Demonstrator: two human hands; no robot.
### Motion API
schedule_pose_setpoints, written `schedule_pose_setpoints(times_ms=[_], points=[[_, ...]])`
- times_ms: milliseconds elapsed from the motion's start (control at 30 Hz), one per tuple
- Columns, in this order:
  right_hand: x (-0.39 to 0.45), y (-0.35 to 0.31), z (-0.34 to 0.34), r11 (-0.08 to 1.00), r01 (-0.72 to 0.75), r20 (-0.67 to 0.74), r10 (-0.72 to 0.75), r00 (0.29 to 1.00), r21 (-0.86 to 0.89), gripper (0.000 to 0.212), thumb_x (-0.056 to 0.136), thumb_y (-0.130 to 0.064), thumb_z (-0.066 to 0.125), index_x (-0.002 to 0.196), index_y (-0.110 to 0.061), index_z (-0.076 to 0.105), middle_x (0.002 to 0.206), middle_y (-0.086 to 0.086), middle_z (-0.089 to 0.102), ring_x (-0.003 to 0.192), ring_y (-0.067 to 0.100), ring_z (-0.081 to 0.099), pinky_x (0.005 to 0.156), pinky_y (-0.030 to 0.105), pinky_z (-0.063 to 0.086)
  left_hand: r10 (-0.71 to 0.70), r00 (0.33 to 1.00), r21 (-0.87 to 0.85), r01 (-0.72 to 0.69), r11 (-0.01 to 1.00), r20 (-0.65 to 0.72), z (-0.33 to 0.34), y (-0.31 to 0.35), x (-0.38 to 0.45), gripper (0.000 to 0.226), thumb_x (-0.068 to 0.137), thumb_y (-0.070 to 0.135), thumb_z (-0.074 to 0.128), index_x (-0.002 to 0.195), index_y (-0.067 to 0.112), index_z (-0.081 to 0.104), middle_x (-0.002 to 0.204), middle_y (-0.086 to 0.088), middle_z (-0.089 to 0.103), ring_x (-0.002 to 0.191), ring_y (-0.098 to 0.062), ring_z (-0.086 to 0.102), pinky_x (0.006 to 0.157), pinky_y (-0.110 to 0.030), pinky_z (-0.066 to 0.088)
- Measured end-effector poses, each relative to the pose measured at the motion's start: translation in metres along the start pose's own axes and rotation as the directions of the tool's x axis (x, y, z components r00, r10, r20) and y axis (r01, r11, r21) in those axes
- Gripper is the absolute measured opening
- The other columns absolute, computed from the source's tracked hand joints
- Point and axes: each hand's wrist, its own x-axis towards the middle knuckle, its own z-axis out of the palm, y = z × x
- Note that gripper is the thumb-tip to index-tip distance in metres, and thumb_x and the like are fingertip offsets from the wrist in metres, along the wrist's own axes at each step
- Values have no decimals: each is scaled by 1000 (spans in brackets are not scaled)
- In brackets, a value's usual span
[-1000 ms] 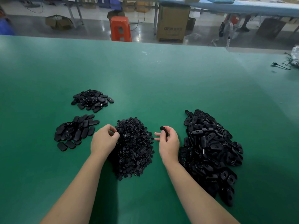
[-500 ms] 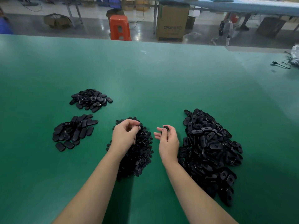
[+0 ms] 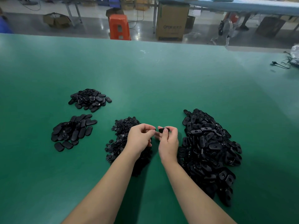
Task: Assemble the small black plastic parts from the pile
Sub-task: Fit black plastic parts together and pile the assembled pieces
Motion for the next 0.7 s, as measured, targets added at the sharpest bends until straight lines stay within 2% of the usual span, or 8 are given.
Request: schedule_pose_setpoints(times_ms=[67, 133, 233, 333, 433, 700], points=[[0, 0, -1, 1000, 22, -12, -22, 1000, 10, 15, 103, -10, 50, 97, -23, 55, 102, 5, 72, 88, 14, 74, 74, 24, 57, 0, 1000, 5, 0, 1000, 2, 3, 1, -1, 11, 90, 3, 70, 85, 13, 73, 62, -2, 63, 41, -12, 49, 43, -23, 45], [1, 1, -1, 1000, 28, -12, -28, 1000, 13, 10, 101, -9, 55, 98, -17, 59, 100, 9, 70, 87, 16, 73, 70, 17, 54, 3, 1000, 34, -3, 999, -5, 5, 2, 0, 14, 90, 3, 69, 85, 15, 74, 62, 1, 66, 42, -12, 50, 44, -24, 45], [1, 3, -2, 999, 27, -11, -27, 1000, -47, 10, 101, -11, 56, 98, -18, 62, 94, 1, 72, 82, 6, 72, 75, 21, 55, 5, 1000, 113, -2, 994, -24, 8, 3, 2, 15, 91, 6, 67, 85, 18, 73, 62, 6, 70, 41, -15, 54, 46, -24, 47], [1, 3, -1, 998, 11, -5, -11, 1000, -57, 12, 101, -10, 54, 101, -19, 63, 92, -8, 73, 83, 2, 71, 82, 26, 57, 21, 998, 198, -9, 980, -58, 12, 4, 4, 14, 91, 7, 66, 87, 19, 69, 75, 3, 73, 41, -15, 57, 48, -27, 50], [1, 1, -2, 996, 14, -6, -15, 1000, -83, 13, 101, -12, 55, 101, -22, 63, 91, -13, 72, 83, -2, 70, 81, 23, 55, 40, 995, 271, -14, 962, -88, 14, 6, 4, 13, 91, 8, 67, 85, 20, 65, 82, 1, 72, 40, -12, 60, 44, -22, 48], [-1, -3, -3, 983, 20, 20, -16, 1000, -183, 16, 101, -15, 54, 100, -26, 65, 87, -19, 69, 83, -10, 64, 77, 15, 51, 68, 991, 401, -16, 916, -116, 15, 10, 5, 16, 90, 9, 65, 79, 20, 67, 78, 3, 72, 45, -14, 66, 51, -25, 55]])
